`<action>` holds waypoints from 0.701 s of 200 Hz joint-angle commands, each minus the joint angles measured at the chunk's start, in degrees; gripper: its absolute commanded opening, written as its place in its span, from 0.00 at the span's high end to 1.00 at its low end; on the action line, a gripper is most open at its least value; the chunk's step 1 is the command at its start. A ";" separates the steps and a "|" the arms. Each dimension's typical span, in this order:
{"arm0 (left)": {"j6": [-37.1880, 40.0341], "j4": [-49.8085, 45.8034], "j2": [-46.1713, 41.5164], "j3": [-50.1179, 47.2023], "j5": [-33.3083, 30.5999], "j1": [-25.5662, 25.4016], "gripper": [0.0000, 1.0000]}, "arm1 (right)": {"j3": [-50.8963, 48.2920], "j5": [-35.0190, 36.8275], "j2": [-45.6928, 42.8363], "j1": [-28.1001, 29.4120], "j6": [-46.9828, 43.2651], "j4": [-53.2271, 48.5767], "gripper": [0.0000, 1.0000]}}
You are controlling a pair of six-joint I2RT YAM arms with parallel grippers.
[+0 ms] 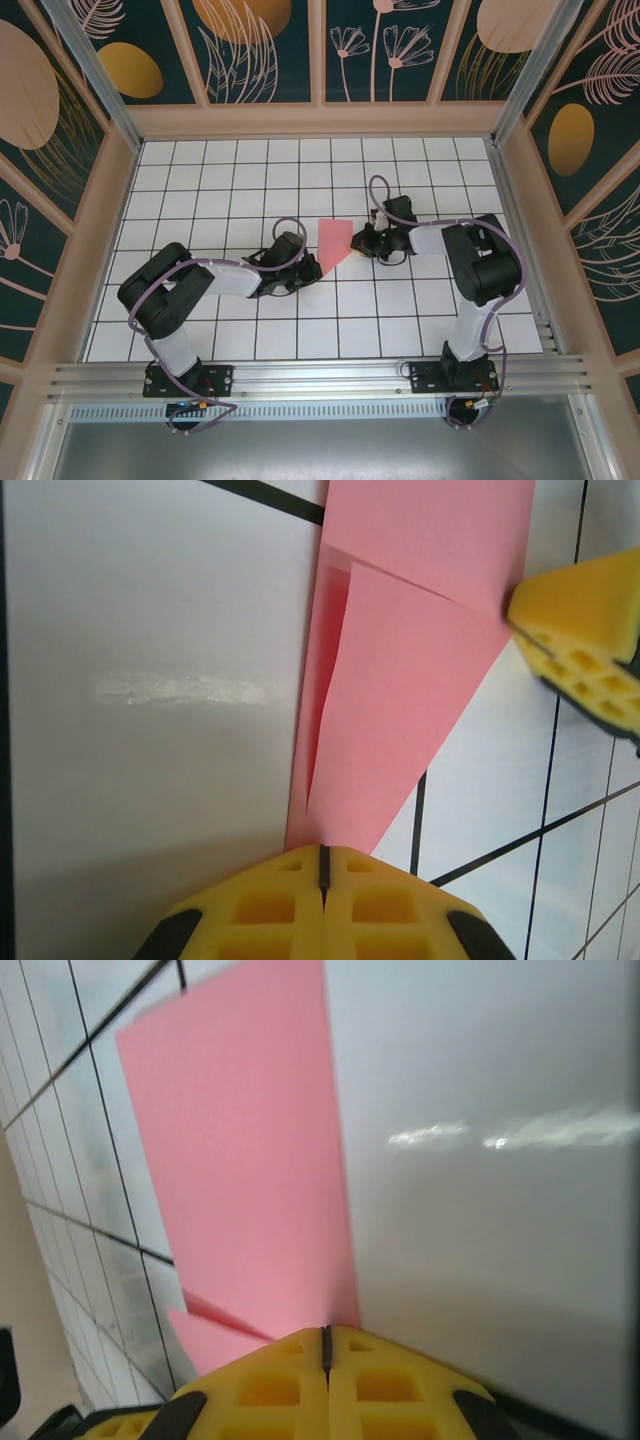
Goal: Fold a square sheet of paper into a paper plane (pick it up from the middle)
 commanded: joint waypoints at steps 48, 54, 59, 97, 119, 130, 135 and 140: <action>3.25 -12.36 0.87 2.57 -1.18 0.12 0.99 | -0.79 1.78 -8.56 -1.78 0.51 -1.22 1.00; 3.87 -12.57 0.21 3.75 -1.14 0.15 0.96 | -1.65 1.94 -9.68 -1.82 1.08 -1.29 1.00; 4.34 -12.60 -0.30 4.76 -1.01 0.07 0.93 | -2.38 2.03 -10.57 -1.82 1.63 -1.23 0.98; 7.92 -12.81 -3.43 10.30 -3.64 0.14 0.78 | -7.44 2.64 -15.26 -0.78 4.89 -0.34 0.72; 9.21 -13.62 -2.55 12.63 -7.53 0.16 0.79 | -8.36 2.48 -15.37 0.12 6.12 0.43 0.65; 9.55 -14.45 0.51 14.14 -8.66 0.20 0.80 | -8.50 2.33 -14.59 0.53 6.54 1.02 0.64; 9.90 -14.87 1.40 14.93 -8.92 0.19 0.81 | -8.40 2.15 -14.10 0.65 6.64 1.19 0.64; 9.92 -15.24 2.25 15.22 -8.96 0.15 0.81 | -8.28 1.97 -13.52 0.86 6.76 1.42 0.64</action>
